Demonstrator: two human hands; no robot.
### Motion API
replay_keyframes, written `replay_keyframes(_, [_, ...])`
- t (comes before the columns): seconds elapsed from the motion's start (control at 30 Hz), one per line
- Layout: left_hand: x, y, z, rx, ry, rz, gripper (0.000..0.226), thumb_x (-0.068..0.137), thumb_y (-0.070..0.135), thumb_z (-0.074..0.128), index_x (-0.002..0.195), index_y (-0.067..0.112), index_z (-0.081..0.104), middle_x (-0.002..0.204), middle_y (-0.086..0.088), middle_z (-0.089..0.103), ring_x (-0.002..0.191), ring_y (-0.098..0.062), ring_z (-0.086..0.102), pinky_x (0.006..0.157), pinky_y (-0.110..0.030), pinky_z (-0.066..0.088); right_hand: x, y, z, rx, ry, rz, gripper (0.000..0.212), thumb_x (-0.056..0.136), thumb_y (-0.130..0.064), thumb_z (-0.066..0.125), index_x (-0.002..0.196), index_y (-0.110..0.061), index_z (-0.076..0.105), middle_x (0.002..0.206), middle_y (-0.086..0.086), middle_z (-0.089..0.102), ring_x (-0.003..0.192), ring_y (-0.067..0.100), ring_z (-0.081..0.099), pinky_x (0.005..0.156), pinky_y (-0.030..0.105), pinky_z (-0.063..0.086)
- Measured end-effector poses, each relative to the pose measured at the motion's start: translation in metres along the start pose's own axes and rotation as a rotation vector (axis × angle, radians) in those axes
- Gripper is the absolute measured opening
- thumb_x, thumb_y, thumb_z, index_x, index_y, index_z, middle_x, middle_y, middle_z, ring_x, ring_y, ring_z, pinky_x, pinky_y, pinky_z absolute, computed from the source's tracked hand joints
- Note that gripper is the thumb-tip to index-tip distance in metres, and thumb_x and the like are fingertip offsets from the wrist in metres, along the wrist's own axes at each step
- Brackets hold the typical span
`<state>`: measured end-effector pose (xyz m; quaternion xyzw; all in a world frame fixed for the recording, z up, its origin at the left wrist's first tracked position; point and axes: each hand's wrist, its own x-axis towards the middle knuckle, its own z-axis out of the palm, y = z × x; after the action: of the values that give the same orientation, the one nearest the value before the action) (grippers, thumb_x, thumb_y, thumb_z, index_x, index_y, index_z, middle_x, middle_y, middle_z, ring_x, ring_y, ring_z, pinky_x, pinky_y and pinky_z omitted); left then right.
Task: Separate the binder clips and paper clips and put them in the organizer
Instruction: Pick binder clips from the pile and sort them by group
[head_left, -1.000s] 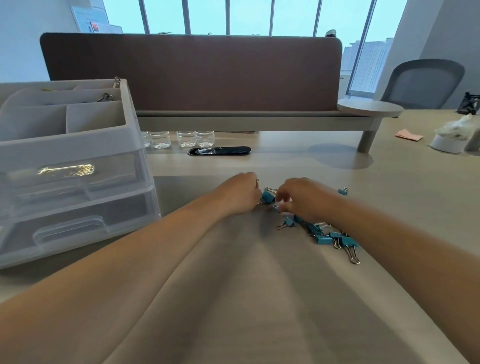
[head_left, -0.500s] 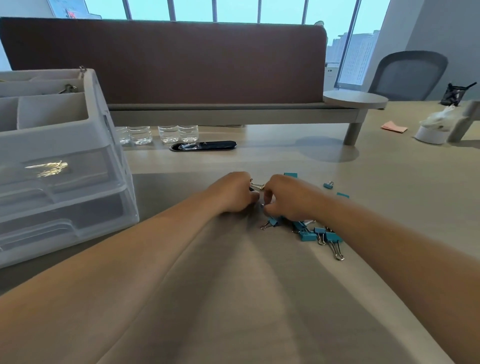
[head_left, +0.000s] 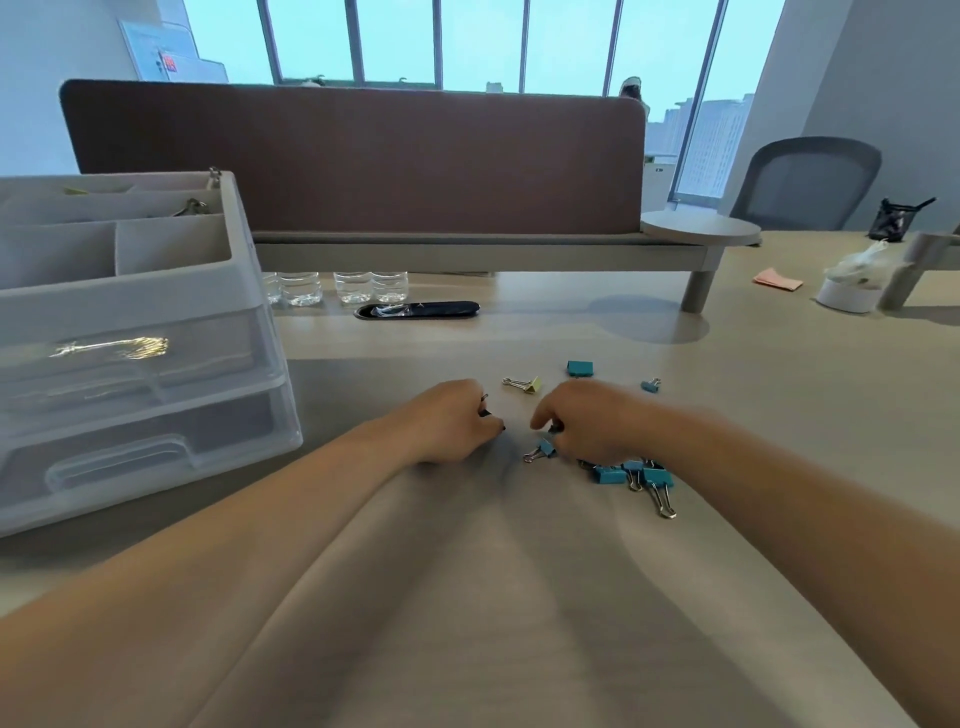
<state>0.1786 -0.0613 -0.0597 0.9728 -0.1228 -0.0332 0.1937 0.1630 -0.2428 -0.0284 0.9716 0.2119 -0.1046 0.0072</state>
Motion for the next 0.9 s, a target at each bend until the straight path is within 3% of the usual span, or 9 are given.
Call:
replay_keyframes(0.07, [-0.01, -0.002, -0.001, -0.016, 0.01, -0.006, 0.034, 0.092, 0.032, 0.055, 0.089, -0.001, 0.06, 0.085, -0.019, 0.063, 0.07, -0.023, 0.047, 0.063, -0.033, 0.037, -0.002, -0.005, 0.001, -0.05, -0.018, 0.007, 0.039, 0.096, -0.018, 0.056, 0.135, -0.022, 0.056, 0.132, 0.001, 0.056, 0.118, 0.02, 0.054, 0.099, 0.031, 0.045])
replay_keyframes(0.13, [-0.021, -0.003, -0.002, -0.015, 0.022, -0.003, 0.035, 0.093, 0.035, 0.055, 0.099, 0.001, 0.06, 0.093, -0.013, 0.064, 0.079, -0.025, 0.053, 0.069, -0.035, 0.041, -0.001, -0.009, 0.003, -0.09, -0.019, 0.02, 0.03, 0.096, -0.02, 0.057, 0.126, -0.018, 0.061, 0.124, 0.004, 0.06, 0.111, 0.023, 0.057, 0.093, 0.033, 0.049])
replay_keyframes(0.37, [-0.062, -0.01, -0.002, -0.023, 0.022, -0.029, 0.032, 0.095, 0.037, 0.053, 0.099, 0.005, 0.057, 0.1, -0.012, 0.064, 0.09, -0.028, 0.058, 0.075, -0.036, 0.045, -0.011, -0.02, 0.007, -0.134, 0.021, 0.056, 0.024, 0.092, -0.025, 0.056, 0.102, -0.009, 0.07, 0.106, 0.01, 0.068, 0.096, 0.026, 0.065, 0.08, 0.037, 0.053])
replay_keyframes(0.5, [-0.087, -0.018, -0.008, -0.072, 0.023, -0.066, 0.031, 0.095, 0.037, 0.053, 0.097, 0.006, 0.056, 0.095, -0.011, 0.064, 0.082, -0.023, 0.055, 0.069, -0.033, 0.041, -0.02, -0.041, 0.001, -0.086, 0.026, 0.014, 0.02, 0.094, -0.031, 0.062, 0.108, -0.017, 0.067, 0.109, 0.001, 0.065, 0.099, 0.02, 0.06, 0.088, 0.032, 0.051])
replay_keyframes(0.63, [-0.12, -0.028, -0.027, -0.07, 0.052, -0.115, 0.033, 0.096, 0.039, 0.051, 0.098, 0.006, 0.059, 0.085, -0.006, 0.059, 0.08, -0.024, 0.056, 0.066, -0.032, 0.04, -0.025, -0.079, -0.017, 0.024, 0.078, -0.075, 0.022, 0.093, -0.034, 0.065, 0.109, -0.02, 0.065, 0.1, -0.006, 0.059, 0.093, 0.013, 0.056, 0.086, 0.027, 0.048])
replay_keyframes(0.7, [-0.136, -0.035, -0.041, -0.092, 0.074, -0.135, 0.036, 0.096, 0.037, 0.051, 0.096, 0.003, 0.062, 0.079, -0.007, 0.058, 0.072, -0.021, 0.053, 0.063, -0.032, 0.039, -0.03, -0.102, -0.029, 0.067, 0.094, -0.135, 0.022, 0.093, -0.033, 0.064, 0.109, -0.019, 0.066, 0.097, -0.007, 0.058, 0.091, 0.012, 0.056, 0.081, 0.026, 0.047])
replay_keyframes(0.83, [-0.169, -0.044, -0.075, -0.1, 0.16, -0.172, 0.029, 0.097, 0.033, 0.049, 0.077, 0.012, 0.054, 0.068, -0.002, 0.052, 0.063, -0.018, 0.047, 0.054, -0.028, 0.034, -0.04, -0.146, -0.056, 0.13, 0.13, -0.249, 0.016, 0.093, -0.032, 0.065, 0.101, -0.018, 0.069, 0.085, -0.009, 0.064, 0.079, 0.01, 0.058, 0.062, 0.02, 0.04])
replay_keyframes(0.9, [-0.191, -0.048, -0.098, -0.09, 0.212, -0.193, 0.024, 0.097, 0.029, 0.048, 0.08, 0.013, 0.054, 0.067, -0.002, 0.053, 0.061, -0.017, 0.045, 0.049, -0.023, 0.031, -0.04, -0.17, -0.069, 0.157, 0.147, -0.297, 0.013, 0.093, -0.032, 0.065, 0.098, -0.02, 0.068, 0.08, -0.011, 0.064, 0.075, 0.008, 0.058, 0.061, 0.02, 0.039])
